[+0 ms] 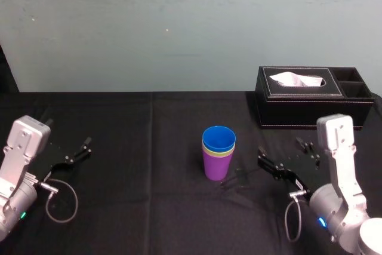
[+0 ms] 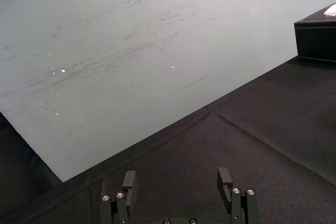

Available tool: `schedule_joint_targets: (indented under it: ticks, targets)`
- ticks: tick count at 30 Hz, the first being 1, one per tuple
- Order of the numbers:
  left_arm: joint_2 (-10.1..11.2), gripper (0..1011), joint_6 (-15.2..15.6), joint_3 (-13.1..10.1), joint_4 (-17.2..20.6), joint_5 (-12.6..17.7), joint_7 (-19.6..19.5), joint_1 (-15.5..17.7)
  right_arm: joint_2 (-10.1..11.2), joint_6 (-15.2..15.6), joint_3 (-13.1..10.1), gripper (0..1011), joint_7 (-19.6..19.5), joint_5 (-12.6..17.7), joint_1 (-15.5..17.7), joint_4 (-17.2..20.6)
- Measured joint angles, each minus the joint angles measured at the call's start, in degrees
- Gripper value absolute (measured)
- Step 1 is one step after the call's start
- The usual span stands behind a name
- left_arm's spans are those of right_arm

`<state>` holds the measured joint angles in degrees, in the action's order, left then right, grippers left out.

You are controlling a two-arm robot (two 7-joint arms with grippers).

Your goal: Stack the three plastic cups sequentially using one hand.

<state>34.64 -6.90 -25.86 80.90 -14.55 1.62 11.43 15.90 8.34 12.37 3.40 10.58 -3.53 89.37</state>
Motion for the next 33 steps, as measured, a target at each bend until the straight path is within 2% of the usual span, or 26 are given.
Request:
schedule_joint_targets:
  ticks: [13,33]
  targets:
    - [0.00,1000,0.00,0.00,0.00,0.00,0.00,0.00,-2.06,-1.68,-0.67,1004,-1.15,-3.18,0.85,-3.43]
    - [0.00,1000,0.00,0.00,0.00,0.00,0.00,0.00,-1.96,-1.69,-0.56,1004,-1.11,-3.01,0.88,-3.32]
